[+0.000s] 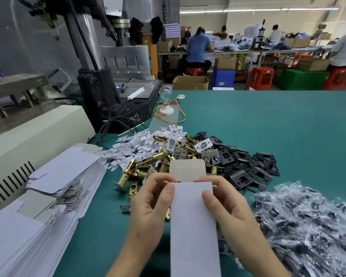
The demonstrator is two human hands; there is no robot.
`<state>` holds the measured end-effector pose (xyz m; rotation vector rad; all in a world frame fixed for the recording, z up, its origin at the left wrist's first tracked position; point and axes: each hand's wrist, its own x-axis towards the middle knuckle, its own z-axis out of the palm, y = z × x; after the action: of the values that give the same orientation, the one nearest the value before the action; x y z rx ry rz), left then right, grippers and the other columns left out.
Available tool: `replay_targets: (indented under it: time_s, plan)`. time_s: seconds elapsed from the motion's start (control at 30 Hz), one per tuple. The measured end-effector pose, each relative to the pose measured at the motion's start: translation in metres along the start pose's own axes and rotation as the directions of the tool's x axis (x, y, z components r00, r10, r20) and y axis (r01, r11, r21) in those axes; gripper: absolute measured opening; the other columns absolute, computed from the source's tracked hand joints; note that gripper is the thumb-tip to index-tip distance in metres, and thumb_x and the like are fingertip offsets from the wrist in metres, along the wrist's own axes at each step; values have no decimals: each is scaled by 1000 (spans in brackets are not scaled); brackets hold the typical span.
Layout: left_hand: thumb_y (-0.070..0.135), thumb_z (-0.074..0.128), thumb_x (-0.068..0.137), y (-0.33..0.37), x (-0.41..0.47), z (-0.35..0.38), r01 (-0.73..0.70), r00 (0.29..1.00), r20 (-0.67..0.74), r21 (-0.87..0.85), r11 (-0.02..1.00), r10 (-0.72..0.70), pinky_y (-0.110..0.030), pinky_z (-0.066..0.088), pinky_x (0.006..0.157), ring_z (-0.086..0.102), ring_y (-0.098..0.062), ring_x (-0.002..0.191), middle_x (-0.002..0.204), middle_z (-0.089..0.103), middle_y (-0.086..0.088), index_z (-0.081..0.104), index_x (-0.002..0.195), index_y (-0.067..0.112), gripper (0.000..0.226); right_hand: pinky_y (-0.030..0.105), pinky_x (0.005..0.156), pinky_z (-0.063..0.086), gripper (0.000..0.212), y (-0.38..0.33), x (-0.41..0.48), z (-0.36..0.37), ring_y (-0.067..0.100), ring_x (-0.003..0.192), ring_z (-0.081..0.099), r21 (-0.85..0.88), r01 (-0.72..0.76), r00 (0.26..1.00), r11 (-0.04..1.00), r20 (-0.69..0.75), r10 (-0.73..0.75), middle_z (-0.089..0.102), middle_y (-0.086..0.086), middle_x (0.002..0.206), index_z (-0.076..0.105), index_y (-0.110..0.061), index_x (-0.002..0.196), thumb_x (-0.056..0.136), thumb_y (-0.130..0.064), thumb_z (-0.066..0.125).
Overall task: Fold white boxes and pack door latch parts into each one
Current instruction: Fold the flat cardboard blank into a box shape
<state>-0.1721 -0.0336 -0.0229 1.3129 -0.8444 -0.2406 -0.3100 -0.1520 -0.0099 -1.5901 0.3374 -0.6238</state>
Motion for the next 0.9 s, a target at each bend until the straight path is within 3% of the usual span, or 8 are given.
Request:
replay_targets:
  time_s: [0.1, 0.23, 0.37, 0.47, 0.53, 0.67, 0.8, 0.9]
  plan:
    - [46, 56, 96, 1, 2, 0, -2, 1000, 17, 26, 1000, 2, -16, 49, 66, 60, -5, 78, 88, 67, 4, 69, 95, 34, 18, 48, 80, 59, 40, 3, 0, 1, 21, 92, 68, -47, -3, 1000, 999, -6, 2, 72, -2, 100, 65, -38, 118, 87, -63, 60]
    - [47, 52, 98, 2, 2, 0, 10, 998, 57, 37, 999, -12, -14, 47, 67, 57, -3, 77, 87, 64, 5, 66, 93, 34, 20, 56, 84, 58, 43, 5, 1, 1, 26, 100, 65, -76, 2, 1000, 997, -24, -4, 72, -3, 101, 65, -38, 120, 87, -65, 58]
    - [48, 54, 98, 2, 3, 1, 28, 997, 68, 2, 1000, -28, -16, 49, 70, 61, -7, 82, 94, 67, 5, 68, 96, 32, 21, 49, 80, 60, 43, 6, 1, -1, 20, 96, 68, -70, -2, 1000, 998, -24, 0, 73, -2, 103, 64, -37, 121, 88, -64, 58]
    - [44, 57, 97, 2, 2, 2, 12, 997, 72, -35, 999, -9, -15, 53, 81, 69, -5, 108, 119, 70, 13, 70, 96, 33, 17, 39, 74, 57, 41, 4, 2, -2, 19, 90, 68, -64, 1, 999, 998, -45, -4, 73, -3, 100, 67, -35, 116, 89, -64, 56]
    - [43, 58, 96, 2, 2, 2, -4, 998, 66, -16, 1000, 5, -17, 54, 84, 67, -12, 118, 129, 67, 15, 72, 99, 34, 16, 40, 71, 54, 41, 3, 2, -2, 26, 88, 67, -63, 1, 998, 998, -63, -5, 72, -2, 98, 69, -33, 115, 90, -63, 55]
    - [40, 60, 97, 2, 1, 1, -29, 999, 40, 24, 999, 28, -16, 53, 79, 67, -8, 97, 116, 68, 10, 68, 115, 36, 21, 47, 74, 55, 40, 4, 2, -3, 23, 89, 68, -77, 0, 997, 997, -81, -6, 73, -2, 100, 69, -34, 116, 89, -61, 56]
    - [35, 61, 96, -1, -1, 0, -40, 998, 48, -14, 999, 40, -26, 57, 79, 67, -15, 95, 113, 69, 5, 56, 140, 38, 44, 37, 69, 56, 36, 6, 3, -2, 14, 85, 70, -32, 1, 994, 1000, -113, -5, 76, -2, 100, 66, -38, 116, 87, -58, 61]
    - [37, 59, 98, 0, 0, -2, -45, 997, 66, 63, 997, 40, -28, 56, 81, 65, -15, 97, 116, 67, 8, 62, 139, 43, 42, 37, 66, 57, 36, 6, 3, 0, 22, 82, 73, 9, -11, 991, 1000, -136, 12, 78, 4, 97, 54, -46, 122, 88, -51, 64]
